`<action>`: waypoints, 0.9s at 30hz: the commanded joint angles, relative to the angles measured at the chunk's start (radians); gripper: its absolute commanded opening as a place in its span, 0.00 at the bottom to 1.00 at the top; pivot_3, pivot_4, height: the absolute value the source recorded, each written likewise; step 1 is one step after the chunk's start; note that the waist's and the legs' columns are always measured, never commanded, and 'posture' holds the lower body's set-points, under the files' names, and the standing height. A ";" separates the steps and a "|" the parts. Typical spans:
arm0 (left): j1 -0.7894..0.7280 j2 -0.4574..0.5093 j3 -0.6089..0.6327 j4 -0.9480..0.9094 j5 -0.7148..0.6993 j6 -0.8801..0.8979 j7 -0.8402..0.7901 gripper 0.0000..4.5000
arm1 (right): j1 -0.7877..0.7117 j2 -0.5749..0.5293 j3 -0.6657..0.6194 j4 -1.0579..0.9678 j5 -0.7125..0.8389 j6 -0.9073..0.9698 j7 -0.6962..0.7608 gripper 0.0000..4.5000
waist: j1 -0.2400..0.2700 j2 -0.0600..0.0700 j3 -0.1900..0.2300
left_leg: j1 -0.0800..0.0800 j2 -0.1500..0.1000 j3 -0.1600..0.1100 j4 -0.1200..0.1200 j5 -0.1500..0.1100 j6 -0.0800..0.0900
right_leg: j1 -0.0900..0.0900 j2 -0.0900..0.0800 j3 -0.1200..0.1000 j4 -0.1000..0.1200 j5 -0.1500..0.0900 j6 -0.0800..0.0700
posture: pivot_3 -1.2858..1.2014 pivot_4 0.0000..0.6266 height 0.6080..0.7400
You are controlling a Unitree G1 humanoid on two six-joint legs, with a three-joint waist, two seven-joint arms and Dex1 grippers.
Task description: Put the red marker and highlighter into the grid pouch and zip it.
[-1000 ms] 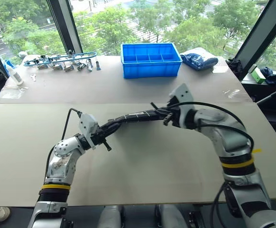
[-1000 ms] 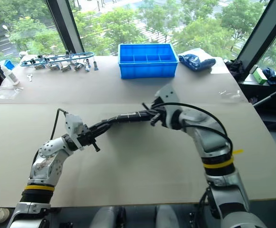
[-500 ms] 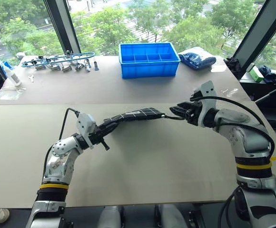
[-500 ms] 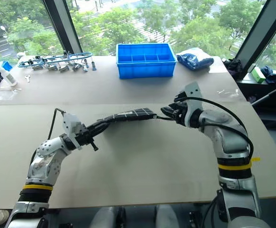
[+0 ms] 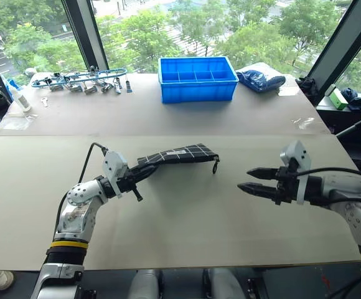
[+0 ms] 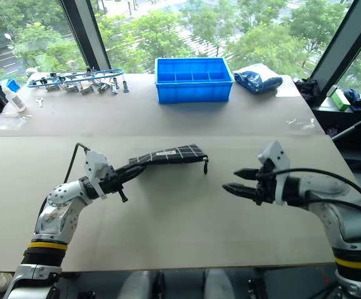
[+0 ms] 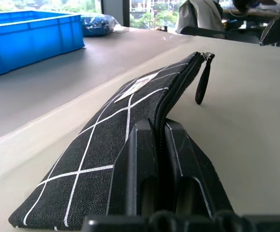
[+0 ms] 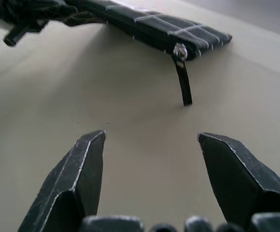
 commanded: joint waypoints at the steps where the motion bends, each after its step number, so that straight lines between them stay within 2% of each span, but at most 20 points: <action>1: 0.014 0.041 -0.016 -0.027 0.018 -0.073 -0.069 0.00 | 0.003 0.024 0.020 0.017 -0.042 -0.102 -0.009 0.76 | -0.007 0.000 0.000 | 0.000 0.000 0.001 0.000 0.000 0.000 | 0.000 0.000 0.001 0.001 0.000 0.000 | 0.52 0.24 1.00; 3: 0.023 0.060 -0.019 -0.018 0.024 -0.104 -0.095 0.18 | -0.010 0.048 0.031 0.025 -0.051 -0.117 -0.027 0.77 | -0.012 0.000 0.000 | 0.001 0.000 0.000 0.000 0.000 0.000 | 0.000 0.001 0.002 0.002 0.000 0.000 | 0.52 0.24 1.00; 5: 0.027 0.070 -0.011 -0.017 0.001 -0.101 -0.123 0.28 | -0.024 0.061 0.042 0.027 -0.054 -0.121 -0.031 0.77 | -0.012 0.000 0.000 | 0.001 0.001 0.000 0.000 0.000 0.000 | 0.000 0.001 0.001 0.002 0.000 0.000 | 0.52 0.24 1.00; 11: 0.041 0.100 0.048 -0.061 -0.093 -0.036 -0.158 0.73 | -0.076 0.064 0.060 0.065 -0.061 -0.135 -0.015 0.77 | -0.005 0.000 0.000 | 0.000 0.000 0.000 0.001 0.000 0.000 | 0.000 0.000 0.001 0.002 0.000 0.000 | 0.52 0.24 1.00; 13: 0.061 0.112 0.081 -0.102 -0.111 0.024 -0.101 0.90 | -0.101 0.061 0.055 0.084 -0.052 -0.133 0.000 0.77 | -0.004 0.000 0.000 | 0.000 0.000 0.000 0.001 0.000 0.000 | 0.000 0.000 0.001 0.002 0.000 0.000 | 0.52 0.24 1.00; 15: 0.096 0.136 0.111 -0.172 -0.171 0.124 -0.080 0.98 | -0.123 0.058 0.038 0.100 -0.033 -0.126 0.015 0.77 | -0.005 0.000 0.000 | 0.001 0.001 0.000 0.001 0.000 0.000 | 0.000 0.000 0.001 0.002 0.000 0.000 | 0.52 0.24 1.00; 16: 0.109 0.144 0.123 -0.197 -0.191 0.157 -0.073 0.98 | -0.130 0.058 0.031 0.105 -0.024 -0.124 0.022 0.77 | -0.005 0.000 0.000 | 0.000 0.001 -0.001 0.001 0.000 0.000 | 0.000 0.000 0.001 0.002 0.000 0.000 | 0.52 0.24 1.00; 20: 0.198 0.208 0.267 -0.267 -0.389 0.503 0.067 0.98 | -0.199 0.077 -0.042 0.147 0.056 -0.087 0.027 0.77 | -0.010 0.000 0.000 | 0.001 0.001 -0.006 0.001 0.000 0.000 | 0.000 0.000 0.001 0.002 0.000 0.000 | 0.52 0.24 1.00; 22: 0.254 0.210 0.339 -0.278 -0.372 0.539 0.168 0.98 | -0.218 0.088 -0.062 0.169 0.084 -0.077 0.024 0.77 | -0.017 0.000 0.000 | 0.001 0.001 -0.007 0.001 0.000 0.000 | 0.000 0.001 0.001 0.003 0.000 0.000 | 0.52 0.24 1.00; 24: 0.333 0.233 0.412 -0.299 -0.408 0.607 0.189 0.98 | -0.217 0.089 -0.068 0.184 0.088 -0.081 0.029 0.77 | -0.017 0.000 0.000 | 0.002 0.001 -0.009 0.000 0.000 0.000 | 0.001 0.000 0.001 0.002 0.000 0.000 | 0.52 0.24 1.00; 27: 0.416 0.217 0.502 -0.336 -0.421 0.588 0.205 0.98 | -0.214 0.088 -0.073 0.202 0.089 -0.093 0.035 0.77 | -0.020 0.000 0.001 | 0.002 0.001 -0.009 -0.001 0.000 0.000 | 0.000 0.000 0.001 0.002 -0.001 -0.001 | 0.52 0.24 1.00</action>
